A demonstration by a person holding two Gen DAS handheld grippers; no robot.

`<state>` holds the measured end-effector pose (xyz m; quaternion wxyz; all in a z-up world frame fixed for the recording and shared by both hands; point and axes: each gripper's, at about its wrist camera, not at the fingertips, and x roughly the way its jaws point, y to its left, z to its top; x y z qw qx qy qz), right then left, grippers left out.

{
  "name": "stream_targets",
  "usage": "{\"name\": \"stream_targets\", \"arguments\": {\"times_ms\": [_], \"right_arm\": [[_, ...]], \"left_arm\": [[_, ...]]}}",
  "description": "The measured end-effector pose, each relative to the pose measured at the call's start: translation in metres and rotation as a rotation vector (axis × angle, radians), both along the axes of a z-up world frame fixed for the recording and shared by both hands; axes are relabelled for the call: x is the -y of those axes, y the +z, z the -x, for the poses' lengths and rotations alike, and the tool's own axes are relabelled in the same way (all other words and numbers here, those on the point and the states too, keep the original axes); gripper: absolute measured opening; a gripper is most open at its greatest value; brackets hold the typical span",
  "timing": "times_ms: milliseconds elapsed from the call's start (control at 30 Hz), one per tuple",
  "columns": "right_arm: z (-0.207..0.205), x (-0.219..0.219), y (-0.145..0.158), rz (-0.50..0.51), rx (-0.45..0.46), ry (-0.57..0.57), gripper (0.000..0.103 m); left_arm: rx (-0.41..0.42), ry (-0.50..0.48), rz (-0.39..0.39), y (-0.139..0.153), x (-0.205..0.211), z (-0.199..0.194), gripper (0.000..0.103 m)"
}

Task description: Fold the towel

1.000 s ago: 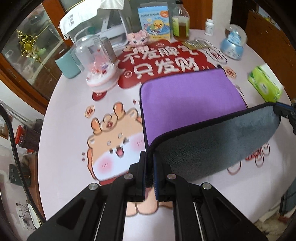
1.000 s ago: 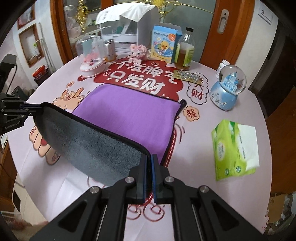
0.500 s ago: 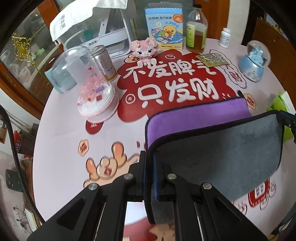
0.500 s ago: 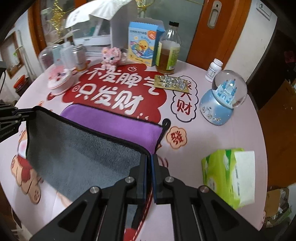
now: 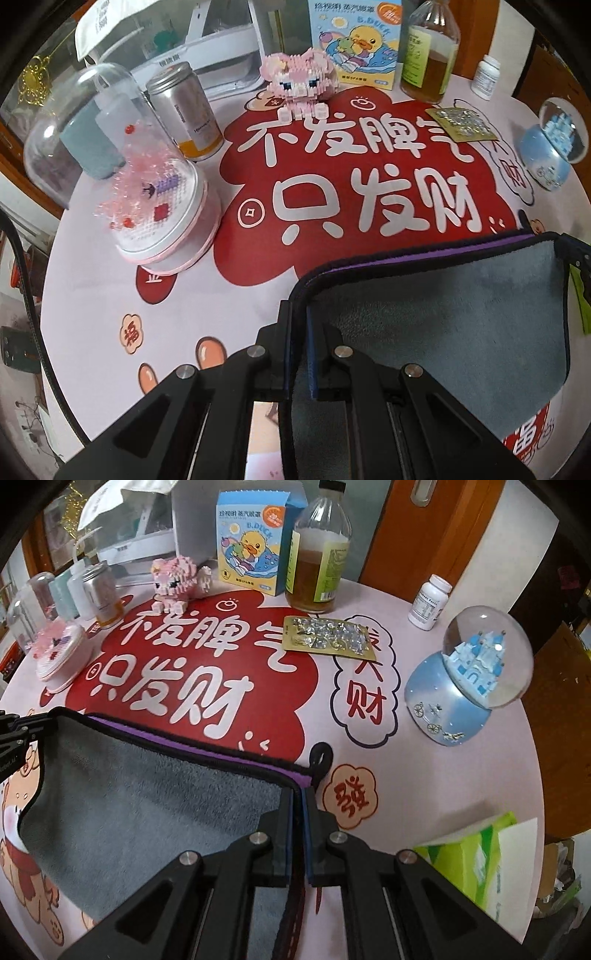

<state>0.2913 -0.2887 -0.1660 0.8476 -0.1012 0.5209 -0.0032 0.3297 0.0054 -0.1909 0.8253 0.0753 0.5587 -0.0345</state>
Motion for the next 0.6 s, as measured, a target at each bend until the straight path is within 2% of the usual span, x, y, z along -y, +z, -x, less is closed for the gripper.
{"name": "stream_targets", "arguments": {"times_ms": [167,267,333,367,433,500,600], "right_arm": [[-0.009,0.001,-0.007,-0.002,-0.007,-0.003,0.004],[-0.013,-0.001,-0.015,0.007,-0.022,-0.003,0.005],[-0.013,-0.001,-0.018,0.013,-0.019,-0.006,0.008],[-0.013,-0.001,-0.019,0.020,-0.014,-0.012,0.009],[-0.013,0.001,-0.020,0.011,-0.011,-0.019,0.019],[-0.013,0.002,-0.019,-0.001,-0.006,-0.026,0.029],[-0.011,0.004,-0.013,-0.026,0.021,-0.039,0.039]], "left_arm": [[-0.010,0.010,0.002,-0.010,0.001,-0.009,0.006],[-0.011,0.008,-0.014,-0.015,0.002,-0.011,0.012],[-0.001,0.033,-0.025,-0.016,0.000,-0.012,0.036],[0.006,0.047,-0.021,-0.015,-0.002,-0.013,0.042],[0.015,0.064,-0.007,-0.014,-0.006,-0.014,0.068],[0.026,0.079,0.002,-0.012,-0.008,-0.015,0.084],[0.040,0.093,0.009,-0.009,-0.010,-0.013,0.087]]}}
